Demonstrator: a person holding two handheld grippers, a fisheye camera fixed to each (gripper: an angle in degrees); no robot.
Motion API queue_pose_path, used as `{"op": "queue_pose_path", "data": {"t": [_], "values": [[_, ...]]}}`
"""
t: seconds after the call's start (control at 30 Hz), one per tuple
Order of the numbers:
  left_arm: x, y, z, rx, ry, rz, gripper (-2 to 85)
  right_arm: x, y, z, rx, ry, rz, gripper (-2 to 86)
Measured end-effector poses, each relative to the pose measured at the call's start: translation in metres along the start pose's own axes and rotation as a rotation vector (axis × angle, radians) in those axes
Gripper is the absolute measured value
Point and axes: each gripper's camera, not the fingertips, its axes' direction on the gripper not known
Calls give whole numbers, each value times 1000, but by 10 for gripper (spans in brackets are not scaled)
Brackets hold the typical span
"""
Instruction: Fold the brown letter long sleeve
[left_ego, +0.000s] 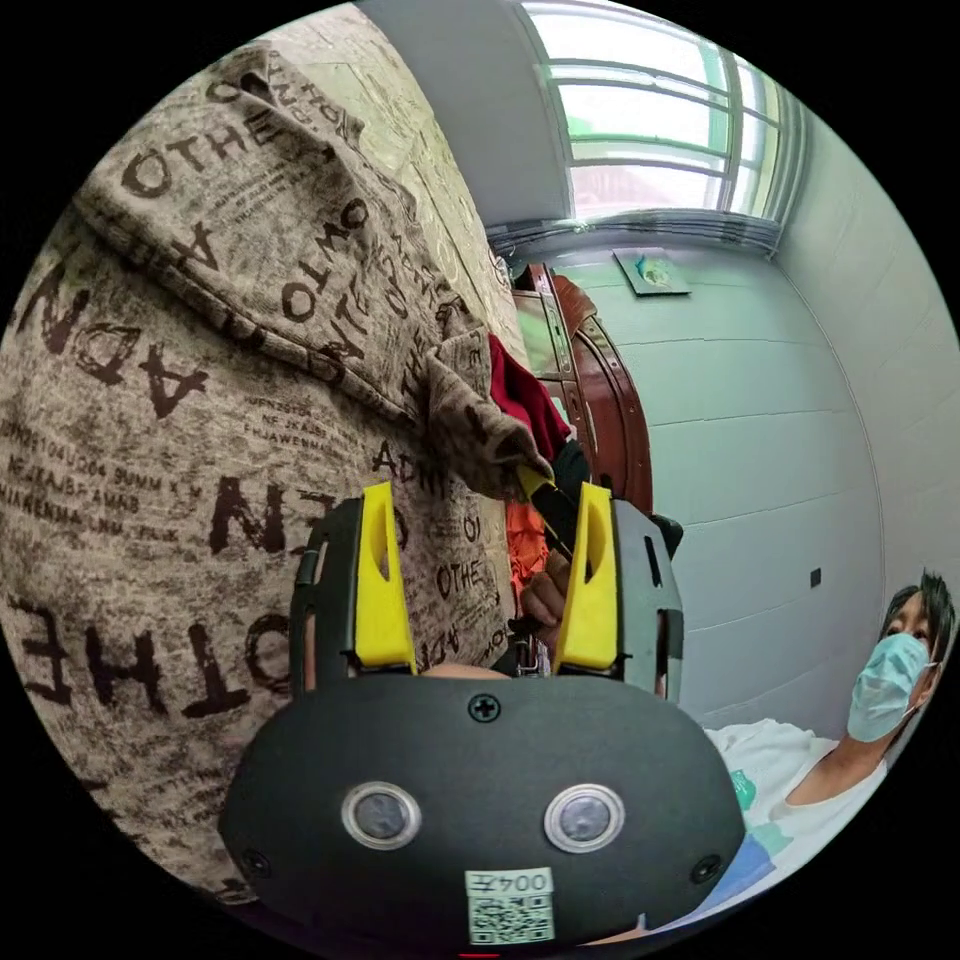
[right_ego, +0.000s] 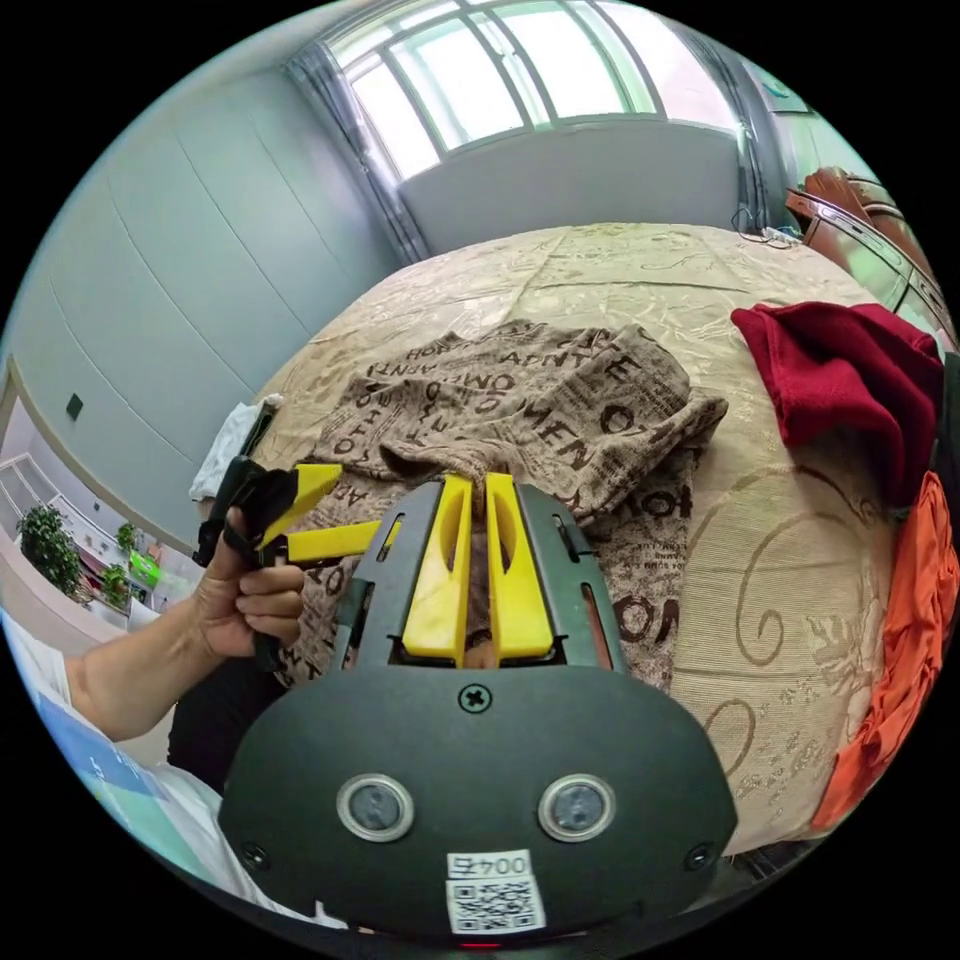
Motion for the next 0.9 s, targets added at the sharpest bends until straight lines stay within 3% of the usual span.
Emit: {"op": "queue_pose_path", "data": {"t": [0.27, 0.43, 0.53, 0.6, 0.73, 0.9], "values": [[13, -43, 16, 74, 61, -13, 277, -53, 7, 3, 38, 35, -54, 110], [17, -66, 18, 110, 59, -22, 252, -68, 11, 3, 54, 31, -48, 117], [16, -78, 22, 104, 35, -34, 179, -82, 17, 7, 48, 39, -80, 119], [15, -88, 22, 102, -4, -41, 85, -89, 22, 5, 53, 76, -120, 119], [33, -110, 17, 101, -25, 17, 48, -70, 36, -9, 96, 310, -230, 121], [111, -169, 17, 2, -30, 212, 40, -21, 21, 5, 13, 544, -342, 124]]}}
